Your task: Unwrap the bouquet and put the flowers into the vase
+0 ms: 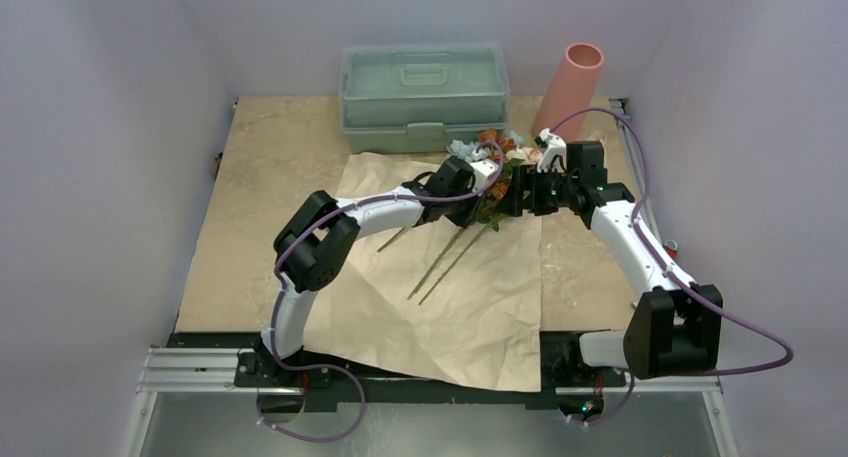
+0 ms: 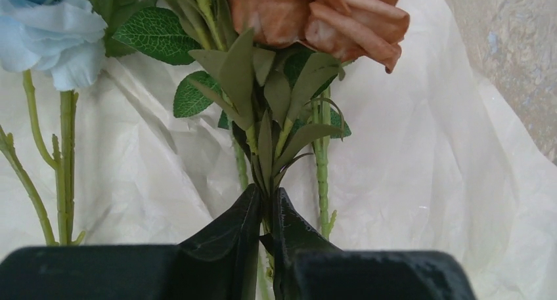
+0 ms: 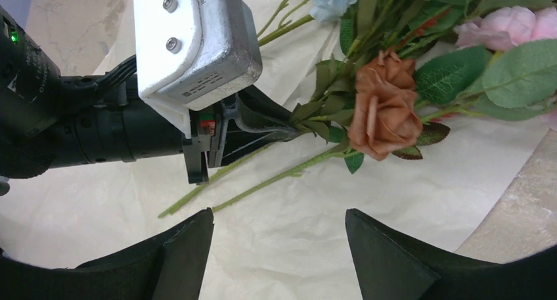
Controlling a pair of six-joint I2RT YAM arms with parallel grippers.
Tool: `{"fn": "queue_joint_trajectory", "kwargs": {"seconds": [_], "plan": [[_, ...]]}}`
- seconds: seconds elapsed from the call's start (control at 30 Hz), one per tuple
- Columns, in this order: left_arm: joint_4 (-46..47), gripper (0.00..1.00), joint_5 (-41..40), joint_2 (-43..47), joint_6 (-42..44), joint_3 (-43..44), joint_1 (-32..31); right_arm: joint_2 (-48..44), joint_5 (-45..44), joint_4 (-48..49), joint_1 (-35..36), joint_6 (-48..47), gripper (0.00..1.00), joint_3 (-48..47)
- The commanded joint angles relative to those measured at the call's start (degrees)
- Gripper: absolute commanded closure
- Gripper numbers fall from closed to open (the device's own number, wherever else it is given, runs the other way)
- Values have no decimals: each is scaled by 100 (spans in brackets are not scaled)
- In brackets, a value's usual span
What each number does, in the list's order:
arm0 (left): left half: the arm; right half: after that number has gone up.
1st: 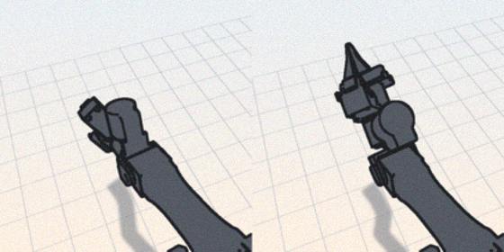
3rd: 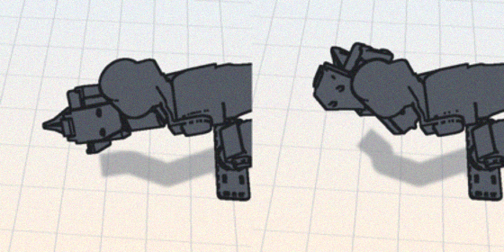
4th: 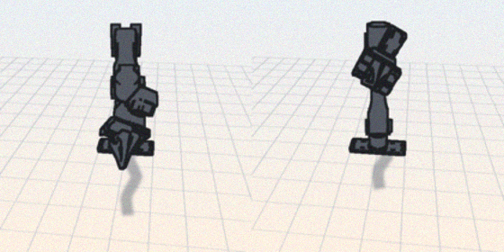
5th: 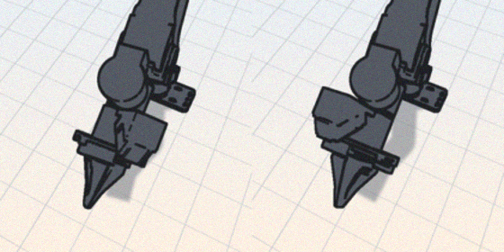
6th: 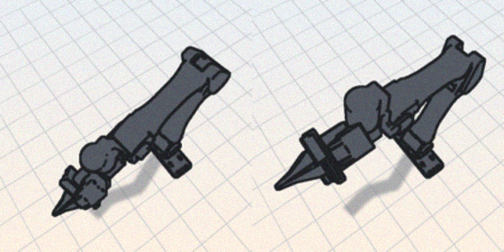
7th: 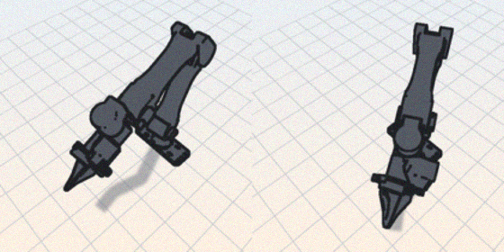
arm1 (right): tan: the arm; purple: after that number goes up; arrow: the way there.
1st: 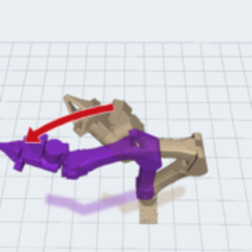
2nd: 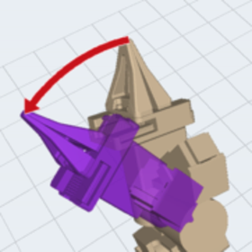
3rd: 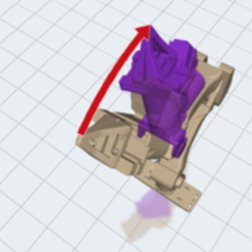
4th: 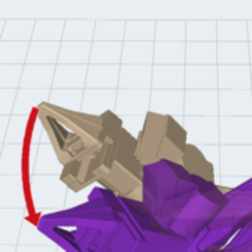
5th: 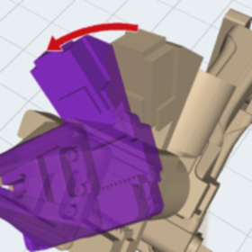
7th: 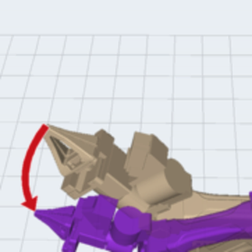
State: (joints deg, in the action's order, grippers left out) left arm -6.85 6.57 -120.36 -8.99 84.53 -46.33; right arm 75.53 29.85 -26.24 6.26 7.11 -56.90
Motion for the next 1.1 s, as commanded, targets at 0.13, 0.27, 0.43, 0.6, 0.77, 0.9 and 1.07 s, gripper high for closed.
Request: {"fn": "queue_joint_trajectory", "kwargs": {"seconds": [0.13, 0.27, 0.43, 0.6, 0.77, 0.9, 1.07], "plan": [[-73, 100, -26, 500, -457, 329, 121, 48, 581, -219, -35, -361, 23, -388], [-48, 100, 35, 700, -765, 257, 307, 93, 715, -301, -31, -447, 23, -506], [319, 100, 566, 1006, -1194, 58, 613, 52, 836, -313, -36, -449, 23, -582], [1512, 100, 1344, 1510, -1675, -612, 893, 41, 1091, -200, -30, -254, 22, -619], [2885, 100, 2147, 1999, -2384, -1220, 1094, -40, 1450, 186, -31, 199, 17, -783], [3933, 100, 2923, 2196, -3024, -1495, 1164, -51, 1850, 815, -47, 980, 16, -1011], [5699, 100, 3836, 2124, -4158, -1660, 1170, -1, 2451, 1419, -58, 1526, 21, -1091]]}}
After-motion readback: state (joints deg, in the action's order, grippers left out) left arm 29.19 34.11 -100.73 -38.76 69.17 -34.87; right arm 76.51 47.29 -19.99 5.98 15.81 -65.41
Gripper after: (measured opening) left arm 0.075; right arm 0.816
